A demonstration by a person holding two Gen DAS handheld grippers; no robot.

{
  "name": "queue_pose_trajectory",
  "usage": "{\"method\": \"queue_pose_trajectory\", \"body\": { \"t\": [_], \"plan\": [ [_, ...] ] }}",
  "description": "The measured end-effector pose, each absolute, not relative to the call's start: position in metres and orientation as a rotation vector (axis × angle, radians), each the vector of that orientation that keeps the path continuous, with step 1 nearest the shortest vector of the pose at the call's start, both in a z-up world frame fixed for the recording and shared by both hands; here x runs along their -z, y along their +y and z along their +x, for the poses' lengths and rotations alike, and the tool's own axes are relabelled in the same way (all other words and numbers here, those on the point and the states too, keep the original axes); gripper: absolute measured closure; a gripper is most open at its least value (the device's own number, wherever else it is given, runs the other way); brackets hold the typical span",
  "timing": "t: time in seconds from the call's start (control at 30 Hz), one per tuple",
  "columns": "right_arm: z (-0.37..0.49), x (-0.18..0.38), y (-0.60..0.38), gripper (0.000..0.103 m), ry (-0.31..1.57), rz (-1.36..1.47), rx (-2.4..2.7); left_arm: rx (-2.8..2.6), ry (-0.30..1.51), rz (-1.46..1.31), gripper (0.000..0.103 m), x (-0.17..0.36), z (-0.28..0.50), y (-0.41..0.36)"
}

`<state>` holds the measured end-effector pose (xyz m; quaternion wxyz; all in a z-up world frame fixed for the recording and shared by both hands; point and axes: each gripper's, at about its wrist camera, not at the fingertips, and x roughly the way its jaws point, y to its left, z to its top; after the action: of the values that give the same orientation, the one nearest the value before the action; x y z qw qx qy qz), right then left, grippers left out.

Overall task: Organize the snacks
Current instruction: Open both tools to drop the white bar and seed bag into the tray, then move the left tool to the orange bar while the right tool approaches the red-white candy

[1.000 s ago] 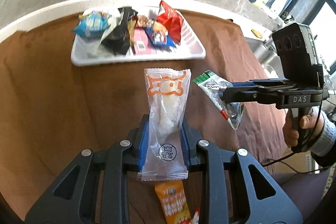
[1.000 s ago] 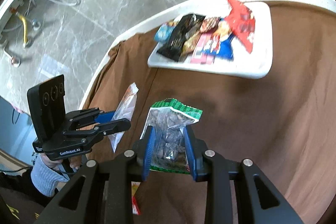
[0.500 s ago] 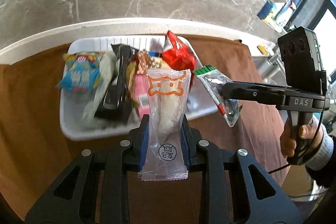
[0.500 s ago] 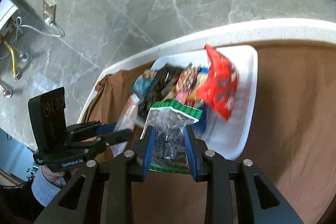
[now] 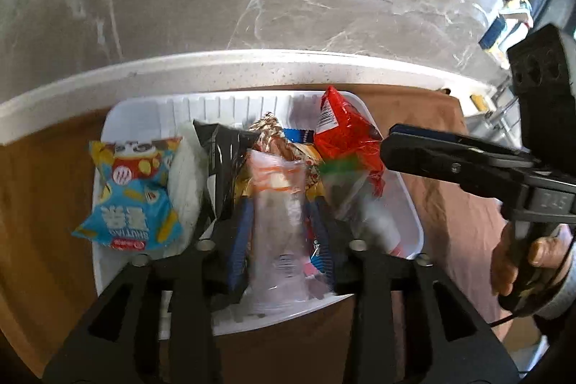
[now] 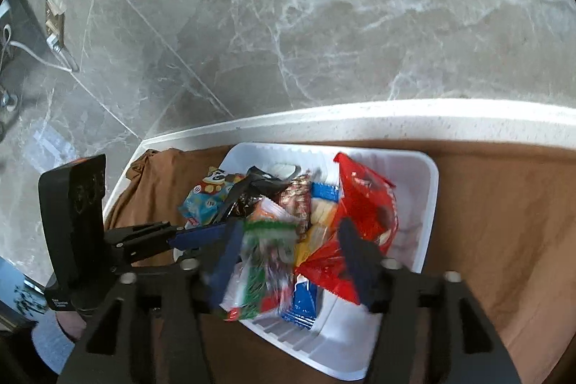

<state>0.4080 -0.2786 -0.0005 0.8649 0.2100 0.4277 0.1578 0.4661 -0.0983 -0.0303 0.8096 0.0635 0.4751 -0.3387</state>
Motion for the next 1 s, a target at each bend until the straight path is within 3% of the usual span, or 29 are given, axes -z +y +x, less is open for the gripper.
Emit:
{"method": "queue_pose_trajectory", "body": {
  "t": [0.03, 0.57, 1.0],
  "plan": [
    [0.407, -0.002, -0.278, 0.041, 0.889, 0.433, -0.330, 0.721, 1.006, 0.141, 0.052, 0.030, 0.465, -0.099],
    [0.312, -0.032, -0.247, 0.038, 0.873, 0.319, -0.386, 0.687, 0.977, 0.142, 0.051, 0.007, 0.370, -0.029],
    [0.207, -0.022, -0.155, 0.037, 0.965, 0.084, -0.656, 0.680, 1.094, 0.187, 0.051, 0.033, 0.244, 0.048]
  ]
}}
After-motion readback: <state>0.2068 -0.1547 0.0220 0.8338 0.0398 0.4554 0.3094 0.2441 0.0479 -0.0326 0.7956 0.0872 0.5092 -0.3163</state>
